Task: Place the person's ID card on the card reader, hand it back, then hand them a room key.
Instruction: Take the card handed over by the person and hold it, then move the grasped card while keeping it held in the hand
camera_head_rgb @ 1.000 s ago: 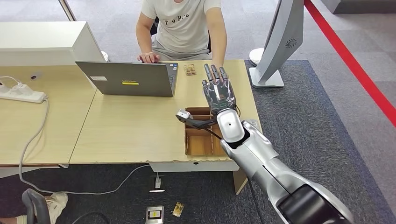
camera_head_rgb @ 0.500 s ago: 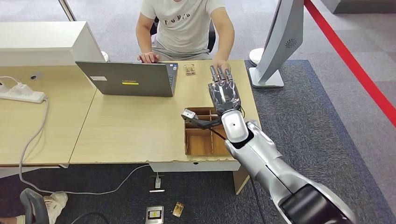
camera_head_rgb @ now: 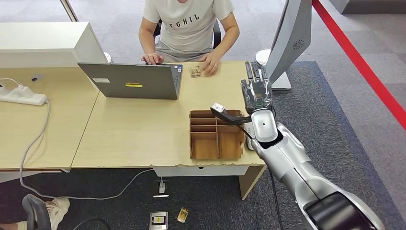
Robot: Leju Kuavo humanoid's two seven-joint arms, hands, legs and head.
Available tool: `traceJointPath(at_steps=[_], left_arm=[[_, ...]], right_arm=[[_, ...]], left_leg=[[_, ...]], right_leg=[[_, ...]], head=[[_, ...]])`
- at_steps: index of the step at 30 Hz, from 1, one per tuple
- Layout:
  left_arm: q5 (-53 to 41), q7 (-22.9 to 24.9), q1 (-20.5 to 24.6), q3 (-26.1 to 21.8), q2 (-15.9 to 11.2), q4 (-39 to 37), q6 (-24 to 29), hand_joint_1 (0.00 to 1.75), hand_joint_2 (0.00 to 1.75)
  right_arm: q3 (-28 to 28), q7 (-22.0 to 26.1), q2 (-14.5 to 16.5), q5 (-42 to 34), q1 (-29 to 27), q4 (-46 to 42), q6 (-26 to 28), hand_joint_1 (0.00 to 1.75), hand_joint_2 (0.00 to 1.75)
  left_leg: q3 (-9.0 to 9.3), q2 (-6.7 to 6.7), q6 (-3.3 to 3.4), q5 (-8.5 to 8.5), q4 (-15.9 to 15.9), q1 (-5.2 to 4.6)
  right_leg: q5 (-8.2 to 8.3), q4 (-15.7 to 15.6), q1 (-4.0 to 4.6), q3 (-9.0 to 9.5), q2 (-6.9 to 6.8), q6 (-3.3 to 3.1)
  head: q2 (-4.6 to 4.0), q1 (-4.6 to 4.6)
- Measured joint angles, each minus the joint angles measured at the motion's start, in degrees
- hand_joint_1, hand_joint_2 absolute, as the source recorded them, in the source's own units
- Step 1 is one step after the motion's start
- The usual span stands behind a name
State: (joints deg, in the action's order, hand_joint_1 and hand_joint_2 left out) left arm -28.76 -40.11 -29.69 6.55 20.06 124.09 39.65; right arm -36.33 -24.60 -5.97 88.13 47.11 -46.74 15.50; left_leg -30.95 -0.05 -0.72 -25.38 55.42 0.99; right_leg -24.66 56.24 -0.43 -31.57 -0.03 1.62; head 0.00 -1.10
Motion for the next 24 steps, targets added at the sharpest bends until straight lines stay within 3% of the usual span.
traceJointPath(at_steps=[6,13,18,24], left_arm=[[-0.3,0.0,0.1,-0.4,0.0,0.0,0.0,0.00,1.75],[2.3,0.0,0.8,-0.8,-0.9,1.3,0.0,0.00,1.75],[3.7,0.0,1.4,-1.2,-1.4,2.4,0.0,0.00,1.75],[1.7,0.0,1.7,-1.5,-1.6,3.4,0.0,0.00,1.75]], right_arm=[[5.1,-1.7,-6.1,-2.7,-4.6,-6.3,-3.1,1.75,1.75],[12.0,-2.1,-11.6,-7.6,-14.9,-14.8,-4.2,1.75,1.75],[14.5,0.1,-12.3,-9.3,-21.6,-17.9,-2.5,1.75,1.75],[14.5,3.0,-10.8,-9.6,-24.3,-18.3,0.0,1.75,1.75]], left_leg=[[0.02,-0.03,0.04,-0.03,0.0,-0.01],[0.02,-0.01,0.05,-0.08,0.0,0.00],[-0.01,-0.01,0.04,-0.09,0.0,0.02],[0.00,0.00,0.04,-0.08,-0.1,0.03]], right_leg=[[0.00,0.0,-0.03,0.03,-0.01,0.01],[-0.02,0.0,-0.03,0.06,-0.02,0.02],[-0.05,0.0,-0.02,0.06,-0.02,-0.01],[-0.06,0.0,-0.01,0.07,-0.02,-0.03]], head=[[0.00,0.01],[0.00,0.01],[0.00,0.01],[0.00,0.01]])
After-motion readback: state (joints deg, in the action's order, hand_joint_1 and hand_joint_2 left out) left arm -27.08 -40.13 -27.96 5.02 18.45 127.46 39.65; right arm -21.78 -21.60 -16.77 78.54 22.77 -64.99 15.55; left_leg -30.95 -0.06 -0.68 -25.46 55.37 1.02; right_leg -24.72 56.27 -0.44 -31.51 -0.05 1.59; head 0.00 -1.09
